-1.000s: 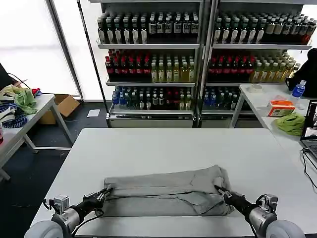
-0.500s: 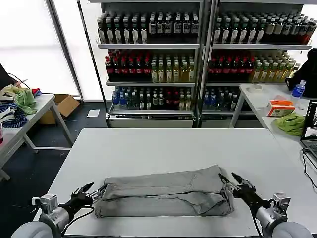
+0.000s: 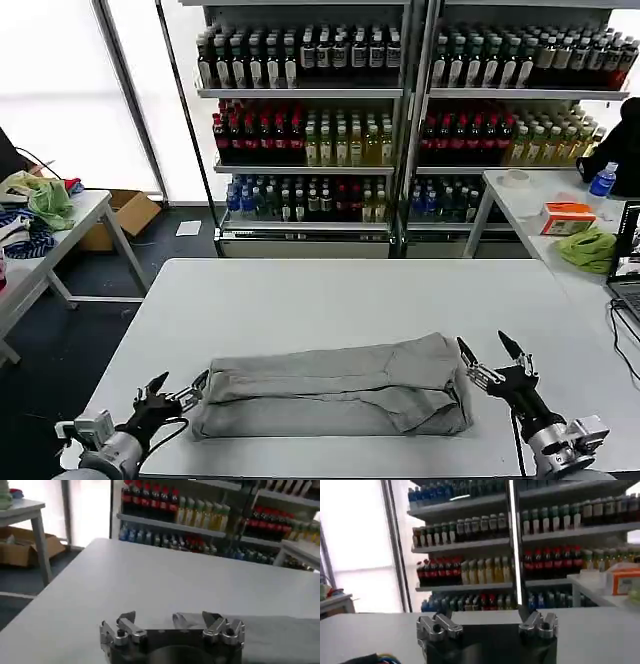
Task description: Fold and organize the clothes.
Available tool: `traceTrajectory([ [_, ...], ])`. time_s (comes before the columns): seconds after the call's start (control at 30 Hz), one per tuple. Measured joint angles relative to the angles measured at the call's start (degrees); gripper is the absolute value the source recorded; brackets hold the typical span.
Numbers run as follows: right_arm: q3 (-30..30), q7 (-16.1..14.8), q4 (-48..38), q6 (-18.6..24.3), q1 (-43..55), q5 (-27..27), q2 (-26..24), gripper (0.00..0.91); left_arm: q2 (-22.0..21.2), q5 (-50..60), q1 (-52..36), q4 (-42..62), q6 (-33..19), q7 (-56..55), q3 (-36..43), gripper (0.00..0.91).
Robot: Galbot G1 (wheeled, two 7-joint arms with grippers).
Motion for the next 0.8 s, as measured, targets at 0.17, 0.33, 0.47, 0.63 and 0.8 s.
traceTrajectory([
  [0.17, -0.37, 0.04, -0.79, 2.76, -0.12, -0.72, 0.02, 0.907, -2.95, 2.4, 0.72, -0.91, -1.09, -2.35, 2.72, 0.907],
  [0.33, -0.94, -0.04, -1.52, 4.4, 0.15, -1.18, 0.05, 0.907, -4.69, 4.82, 0.84, -0.85, -1.63, -3.86, 5.49, 0.877],
  [0.47, -0.97, -0.1, -1.76, 5.24, 0.13, -1.23, -0.17, 0.907, -5.44, 5.89, 0.36, -0.09, -1.76, -4.59, 7.33, 0.393],
  [0.63, -0.83, -0.14, -1.76, 5.72, 0.11, -0.92, -0.21, 0.907, -5.97, 6.54, -0.14, 1.18, -1.79, -5.05, 9.03, 0.141],
  [0.8, -0.83, -0.25, -1.76, 5.99, 0.26, -0.63, -0.2, 0.907, -6.46, 6.56, -0.58, 2.14, -1.69, -5.33, 9.97, 0.0],
])
